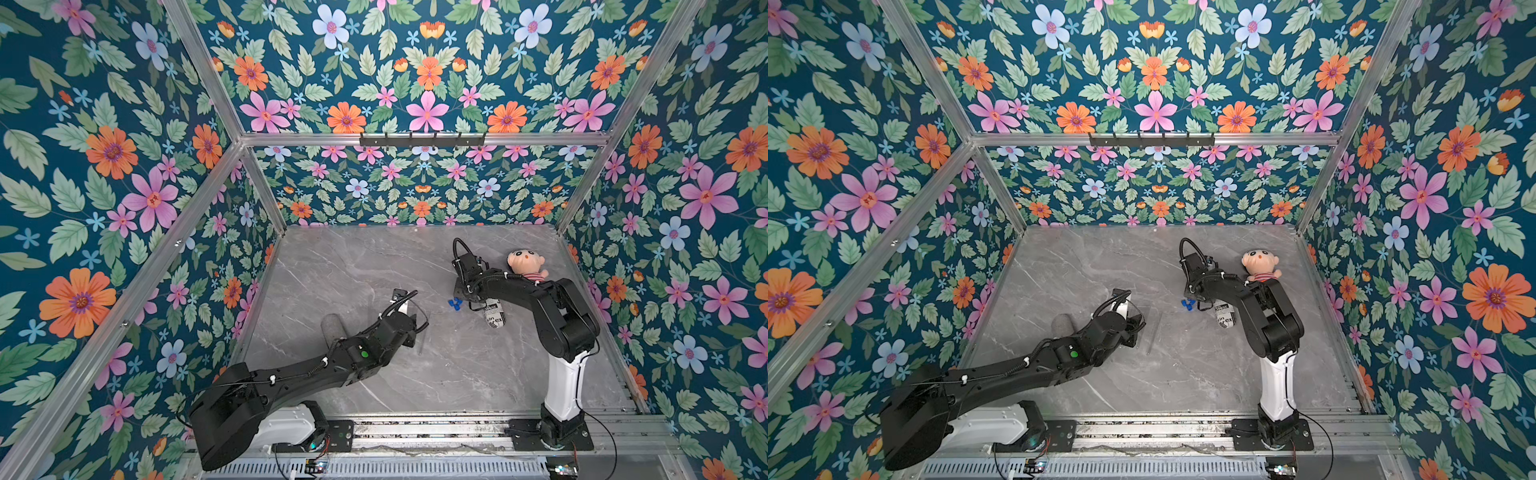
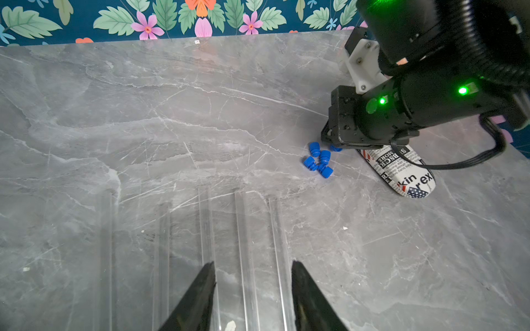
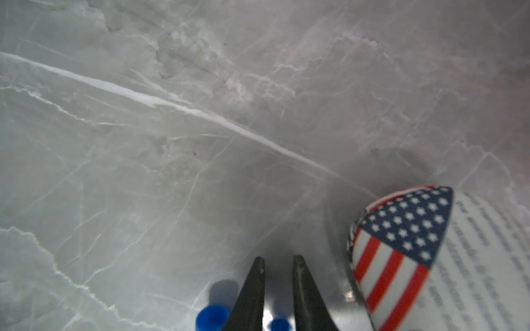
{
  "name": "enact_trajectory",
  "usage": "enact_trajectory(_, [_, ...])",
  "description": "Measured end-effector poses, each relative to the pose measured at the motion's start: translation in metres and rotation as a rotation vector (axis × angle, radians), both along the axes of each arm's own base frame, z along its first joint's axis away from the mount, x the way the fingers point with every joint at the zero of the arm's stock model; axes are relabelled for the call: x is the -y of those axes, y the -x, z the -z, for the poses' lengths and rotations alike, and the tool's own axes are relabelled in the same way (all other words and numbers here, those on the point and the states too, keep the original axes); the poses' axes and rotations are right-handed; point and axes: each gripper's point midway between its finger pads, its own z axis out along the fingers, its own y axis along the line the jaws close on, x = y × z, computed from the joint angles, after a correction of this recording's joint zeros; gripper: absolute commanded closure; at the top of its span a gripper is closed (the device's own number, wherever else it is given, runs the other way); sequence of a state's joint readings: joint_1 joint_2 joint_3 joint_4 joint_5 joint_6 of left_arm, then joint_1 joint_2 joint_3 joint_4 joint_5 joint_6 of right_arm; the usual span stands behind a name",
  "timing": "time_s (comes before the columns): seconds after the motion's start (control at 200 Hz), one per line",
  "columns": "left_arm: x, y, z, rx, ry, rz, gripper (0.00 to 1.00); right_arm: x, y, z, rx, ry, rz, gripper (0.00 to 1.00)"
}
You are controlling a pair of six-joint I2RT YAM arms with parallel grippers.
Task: Remove stoppers from test tubes
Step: Place the stopper at the center of the board, then reset both arms
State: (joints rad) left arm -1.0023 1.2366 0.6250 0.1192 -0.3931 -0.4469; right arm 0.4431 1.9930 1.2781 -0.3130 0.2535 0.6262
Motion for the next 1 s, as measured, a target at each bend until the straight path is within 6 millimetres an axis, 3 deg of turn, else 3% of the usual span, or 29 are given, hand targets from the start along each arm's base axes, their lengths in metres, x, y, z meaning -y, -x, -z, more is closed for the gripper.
enact_trajectory(0.325, [0.0,0.0,0.0,0.0,0.0,0.0,0.54,-0.002,0.001,-0.004,-0.014,-0.008,-0.006,0.74])
enact_trajectory(0.46, [0.002,-0.002,-0.006,0.008,0.007,0.0,0.53,-0.006,-0.007,-0.02,0.007,-0.011,-0.018,0.7])
enact_trajectory(0.565, [0.002,-0.004,-0.008,0.01,0.01,-0.005,0.53,-0.008,-0.01,-0.045,0.047,-0.008,-0.036,0.68])
enact_trajectory(0.725, [-0.001,-0.009,-0.013,0.017,0.012,-0.017,0.52,-0.014,-0.003,-0.099,0.152,-0.003,-0.085,0.66])
enact_trajectory(0.88, [-0.01,-0.019,-0.021,0.034,0.014,-0.041,0.5,-0.002,0.032,-0.15,0.277,-0.039,-0.121,0.64])
enact_trajectory(1.0, [-0.026,-0.03,-0.029,0.055,0.008,-0.079,0.48,0.02,0.064,-0.168,0.364,-0.087,-0.136,0.63])
